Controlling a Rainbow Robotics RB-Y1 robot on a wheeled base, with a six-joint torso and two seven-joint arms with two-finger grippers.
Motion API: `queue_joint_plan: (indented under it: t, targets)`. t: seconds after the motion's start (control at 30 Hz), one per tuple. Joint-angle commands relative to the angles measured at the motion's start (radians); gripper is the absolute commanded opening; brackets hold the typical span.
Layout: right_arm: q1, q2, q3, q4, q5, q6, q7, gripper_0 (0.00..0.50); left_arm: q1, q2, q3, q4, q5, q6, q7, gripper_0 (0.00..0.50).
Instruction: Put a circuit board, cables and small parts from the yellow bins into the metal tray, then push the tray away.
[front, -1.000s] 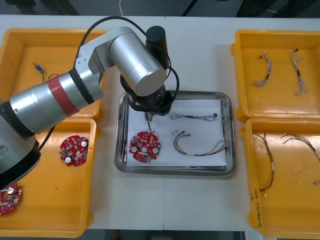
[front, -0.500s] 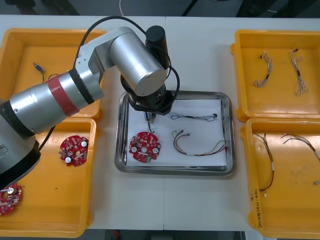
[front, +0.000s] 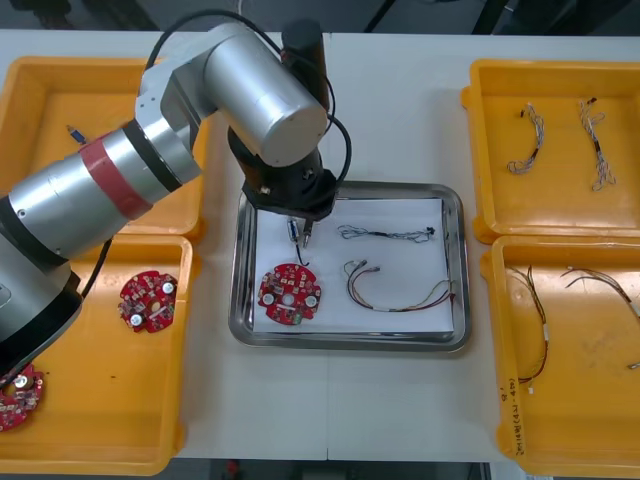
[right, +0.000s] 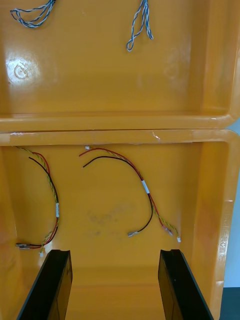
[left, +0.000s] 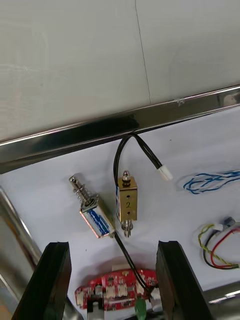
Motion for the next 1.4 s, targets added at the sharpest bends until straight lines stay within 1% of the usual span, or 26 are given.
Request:
queue_joint_plan:
  t: [0.03, 0.07, 0.17, 0.4, 0.53, 0.63, 0.7, 0.8, 0.93, 1.03, 1.2, 1.23, 1.3, 1.4]
  targets:
    - [0.011, 0.004, -0.035, -0.024, -0.009, 0.003, 0.001, 0.5, -0.052, 0.017, 0.113, -0.065, 0.038, 0.066, -0.033, 0.5]
    - [0.011, 0.004, -0.035, -0.024, -0.007, 0.003, 0.001, 0.5, -0.052, 0.029, 0.14, -0.077, 0.05, 0.093, -0.042, 0.5]
    - [0.011, 0.004, -0.034, -0.022, -0.006, 0.003, 0.001, 0.5, -0.057, 0.046, 0.168, -0.099, 0.062, 0.13, -0.051, 0.5]
    - [0.011, -0.006, -0.012, -0.038, -0.018, 0.003, 0.01, 0.5, -0.057, 0.115, 0.265, -0.162, 0.114, 0.248, -0.087, 0.5]
    - [0.002, -0.04, 0.001, -0.042, -0.07, 0.003, 0.003, 0.5, -0.055, 0.157, 0.317, -0.18, 0.148, 0.308, -0.119, 0.5]
    - [-0.031, -0.068, 0.034, -0.042, -0.113, 0.003, 0.0, 0.5, -0.055, 0.189, 0.346, -0.198, 0.163, 0.338, -0.134, 0.5]
    - [-0.067, -0.08, 0.069, -0.044, -0.145, 0.003, 0.0, 0.5, -0.055, 0.209, 0.36, -0.211, 0.168, 0.338, -0.15, 0.5]
    - [-0.118, -0.083, 0.113, -0.049, -0.176, 0.003, -0.002, 0.5, -0.054, 0.233, 0.377, -0.221, 0.174, 0.338, -0.154, 0.5]
    - [-0.186, -0.086, 0.184, -0.072, -0.183, 0.003, 0.006, 0.5, -0.048, 0.258, 0.412, -0.234, 0.183, 0.338, -0.157, 0.5]
    - [-0.259, -0.091, 0.262, -0.092, -0.191, 0.003, -0.004, 0.5, -0.023, 0.284, 0.443, -0.254, 0.193, 0.338, -0.159, 0.5]
    - [-0.405, -0.091, 0.426, -0.092, -0.206, 0.003, -0.004, 0.5, 0.037, 0.339, 0.473, -0.303, 0.189, 0.338, -0.16, 0.5]
    - [-0.42, -0.091, 0.448, -0.092, -0.208, 0.003, -0.005, 0.5, 0.043, 0.344, 0.475, -0.307, 0.189, 0.338, -0.16, 0.5]
    - [-0.498, -0.086, 0.544, -0.09, -0.213, 0.003, -0.004, 0.5, 0.066, 0.364, 0.487, -0.318, 0.188, 0.338, -0.16, 0.5]
    - [-0.589, -0.078, 0.655, -0.085, -0.217, 0.003, 0.0, 0.5, 0.097, 0.384, 0.516, -0.337, 0.186, 0.338, -0.16, 0.5]
